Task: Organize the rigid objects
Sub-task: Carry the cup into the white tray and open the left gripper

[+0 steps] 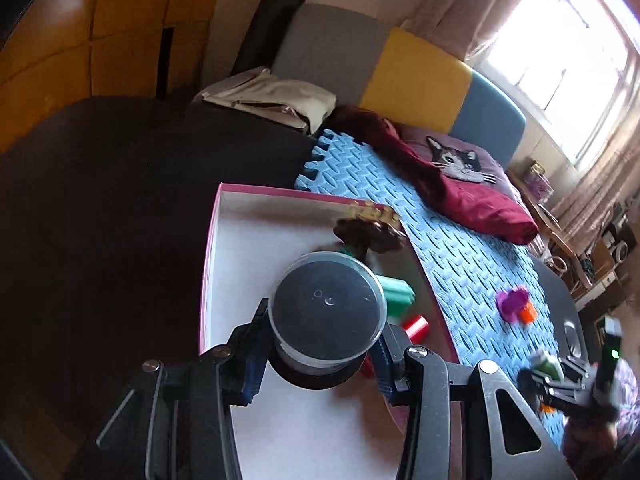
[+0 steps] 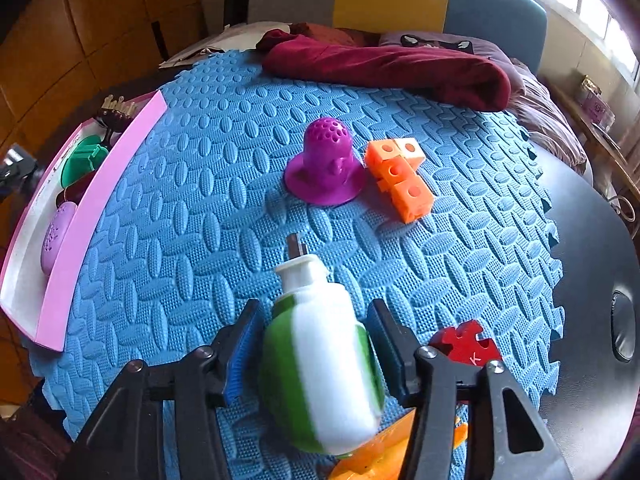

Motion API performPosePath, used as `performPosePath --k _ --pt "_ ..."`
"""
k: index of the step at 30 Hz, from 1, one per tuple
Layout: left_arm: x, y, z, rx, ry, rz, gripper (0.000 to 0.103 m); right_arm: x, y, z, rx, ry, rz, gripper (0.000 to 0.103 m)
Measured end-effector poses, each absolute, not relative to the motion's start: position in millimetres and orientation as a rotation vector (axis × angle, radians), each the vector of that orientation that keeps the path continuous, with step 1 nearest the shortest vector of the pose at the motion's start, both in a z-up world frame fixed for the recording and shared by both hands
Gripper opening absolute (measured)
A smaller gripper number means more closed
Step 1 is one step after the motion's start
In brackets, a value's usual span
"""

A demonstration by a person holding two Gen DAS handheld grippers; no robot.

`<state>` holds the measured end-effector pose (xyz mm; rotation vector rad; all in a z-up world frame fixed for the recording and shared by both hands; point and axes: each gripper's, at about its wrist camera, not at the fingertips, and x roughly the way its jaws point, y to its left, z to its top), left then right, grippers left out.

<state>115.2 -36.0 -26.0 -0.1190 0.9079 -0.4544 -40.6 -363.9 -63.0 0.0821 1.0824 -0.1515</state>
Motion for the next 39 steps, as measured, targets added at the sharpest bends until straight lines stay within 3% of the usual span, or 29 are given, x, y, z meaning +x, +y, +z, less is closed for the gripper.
performPosePath --k 17,19,23,39 --pt "195 -73 -52 -0.013 0.931 -0.343 0.046 -42 -359 -63 0.044 1.062 -0.134 0.050" --pt "195 -71 -54 -0.022 0.928 -0.343 0.052 -41 -359 -64 0.046 1.061 -0.132 0.050" --pt "178 -64 -46 -0.008 0.878 -0.335 0.068 -41 -359 -64 0.046 1.059 -0.129 0.050" --pt "75 -40 -26 0.017 0.820 -0.306 0.069 -39 -359 -63 0.057 1.049 -0.143 0.049"
